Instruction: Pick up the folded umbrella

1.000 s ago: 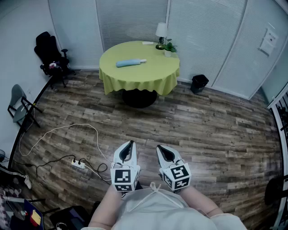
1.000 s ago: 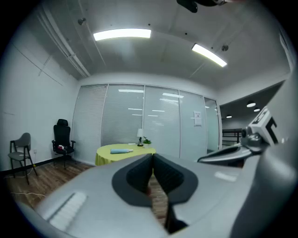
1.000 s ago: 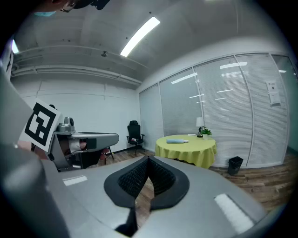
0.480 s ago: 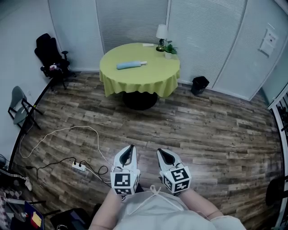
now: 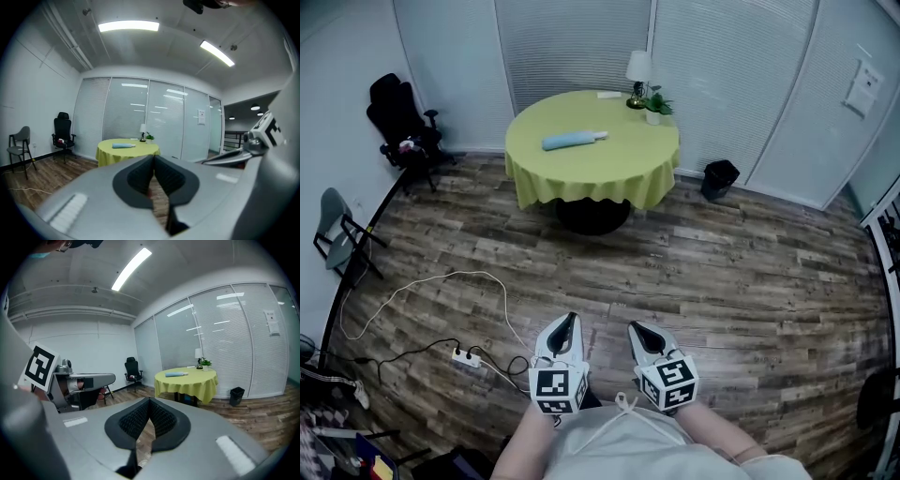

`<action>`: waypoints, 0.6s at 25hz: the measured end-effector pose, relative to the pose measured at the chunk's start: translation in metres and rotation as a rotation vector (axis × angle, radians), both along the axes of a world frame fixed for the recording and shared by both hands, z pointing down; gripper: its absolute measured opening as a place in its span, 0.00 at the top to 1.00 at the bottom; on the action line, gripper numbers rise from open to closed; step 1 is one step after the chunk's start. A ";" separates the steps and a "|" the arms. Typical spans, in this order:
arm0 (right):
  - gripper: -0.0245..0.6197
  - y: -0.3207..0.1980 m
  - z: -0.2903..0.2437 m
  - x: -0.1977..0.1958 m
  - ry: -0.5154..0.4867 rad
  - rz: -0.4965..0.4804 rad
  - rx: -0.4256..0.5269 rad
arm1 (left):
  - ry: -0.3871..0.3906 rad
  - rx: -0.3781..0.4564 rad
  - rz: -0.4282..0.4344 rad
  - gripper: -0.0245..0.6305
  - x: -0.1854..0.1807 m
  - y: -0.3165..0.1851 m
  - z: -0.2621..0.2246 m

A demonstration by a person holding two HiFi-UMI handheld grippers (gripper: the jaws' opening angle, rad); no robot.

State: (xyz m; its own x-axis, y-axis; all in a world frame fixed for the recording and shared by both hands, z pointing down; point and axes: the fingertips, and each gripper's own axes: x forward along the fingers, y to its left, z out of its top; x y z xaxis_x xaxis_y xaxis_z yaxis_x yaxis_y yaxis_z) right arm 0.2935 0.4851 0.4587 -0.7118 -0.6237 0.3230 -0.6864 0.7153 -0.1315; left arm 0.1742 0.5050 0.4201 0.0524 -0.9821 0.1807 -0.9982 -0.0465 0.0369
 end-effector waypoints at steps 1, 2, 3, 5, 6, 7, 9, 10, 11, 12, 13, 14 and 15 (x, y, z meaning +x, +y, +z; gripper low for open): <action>0.96 -0.010 0.001 -0.005 0.004 0.004 -0.004 | 0.008 -0.003 0.001 0.95 -0.007 -0.010 0.001; 0.96 -0.020 0.002 -0.010 0.008 0.011 -0.010 | 0.016 -0.006 0.005 0.95 -0.013 -0.021 0.001; 0.96 -0.031 0.001 -0.016 0.011 0.018 -0.015 | 0.025 -0.009 0.011 0.95 -0.020 -0.032 0.001; 0.96 -0.053 0.000 -0.031 0.016 0.027 -0.020 | 0.044 -0.009 0.018 0.95 -0.037 -0.055 -0.001; 0.96 -0.064 0.000 -0.041 0.019 0.028 -0.020 | 0.054 -0.004 0.019 0.95 -0.047 -0.067 -0.003; 0.96 -0.076 -0.001 -0.051 0.024 0.029 -0.020 | 0.063 0.001 0.020 0.95 -0.058 -0.080 -0.006; 0.96 -0.100 -0.002 -0.074 0.031 0.035 -0.023 | 0.069 0.008 0.024 0.95 -0.082 -0.105 -0.010; 0.96 -0.113 -0.003 -0.086 0.034 0.040 -0.024 | 0.066 0.007 0.029 0.95 -0.094 -0.118 -0.011; 0.96 -0.125 -0.005 -0.099 0.035 0.046 -0.024 | 0.062 0.007 0.036 0.95 -0.107 -0.131 -0.013; 0.96 -0.139 -0.007 -0.113 0.037 0.051 -0.022 | 0.056 0.007 0.044 0.95 -0.120 -0.144 -0.014; 0.96 -0.152 -0.009 -0.127 0.039 0.056 -0.018 | 0.049 0.007 0.051 0.95 -0.133 -0.157 -0.015; 0.96 -0.165 -0.011 -0.141 0.039 0.063 -0.014 | 0.045 0.008 0.058 0.95 -0.146 -0.169 -0.016; 0.96 -0.178 -0.013 -0.153 0.038 0.072 -0.011 | 0.044 0.008 0.063 0.95 -0.159 -0.181 -0.017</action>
State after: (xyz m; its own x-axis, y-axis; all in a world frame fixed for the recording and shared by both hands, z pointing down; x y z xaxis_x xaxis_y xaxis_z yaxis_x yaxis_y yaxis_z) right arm 0.1405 0.3073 0.4455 -0.6526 -0.6687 0.3563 -0.7404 0.6628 -0.1123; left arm 0.0150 0.3239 0.4032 0.1215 -0.9781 0.1689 -0.9908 -0.1093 0.0798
